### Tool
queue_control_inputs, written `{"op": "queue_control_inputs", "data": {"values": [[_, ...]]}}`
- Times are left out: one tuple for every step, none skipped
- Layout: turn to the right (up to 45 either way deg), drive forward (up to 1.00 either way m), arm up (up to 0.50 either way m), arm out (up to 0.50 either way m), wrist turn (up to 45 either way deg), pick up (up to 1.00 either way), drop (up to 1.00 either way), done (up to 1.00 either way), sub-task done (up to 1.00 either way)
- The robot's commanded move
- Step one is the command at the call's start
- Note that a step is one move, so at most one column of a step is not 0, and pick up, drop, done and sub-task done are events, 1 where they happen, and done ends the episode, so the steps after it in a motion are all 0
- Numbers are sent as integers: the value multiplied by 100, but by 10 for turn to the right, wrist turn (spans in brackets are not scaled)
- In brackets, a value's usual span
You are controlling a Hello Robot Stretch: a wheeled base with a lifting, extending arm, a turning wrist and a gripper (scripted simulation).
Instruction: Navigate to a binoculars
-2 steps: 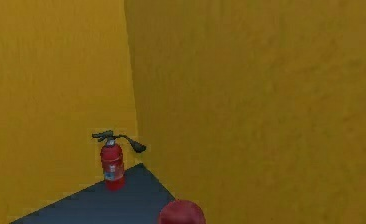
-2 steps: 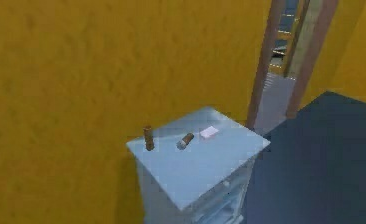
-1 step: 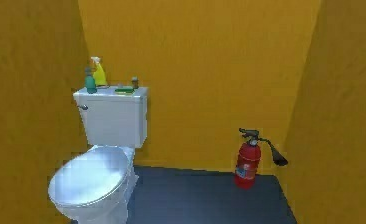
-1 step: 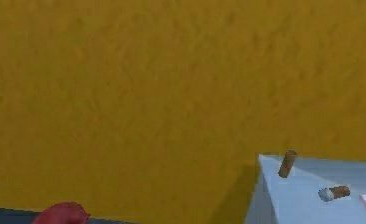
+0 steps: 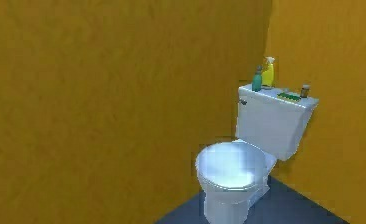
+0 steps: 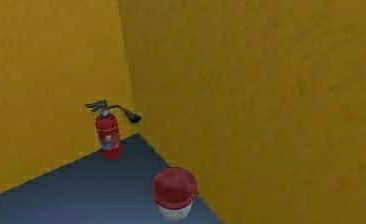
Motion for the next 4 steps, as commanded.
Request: {"op": "queue_control_inputs", "data": {"values": [[-360, 0, 0, 0, 0, 0, 0, 0, 0], [0, 15, 0, 0, 0, 0, 0, 0, 0], [-450, 0, 0, 0, 0, 0, 0, 0, 0], [-450, 0, 0, 0, 0, 0, 0, 0, 0]]}}
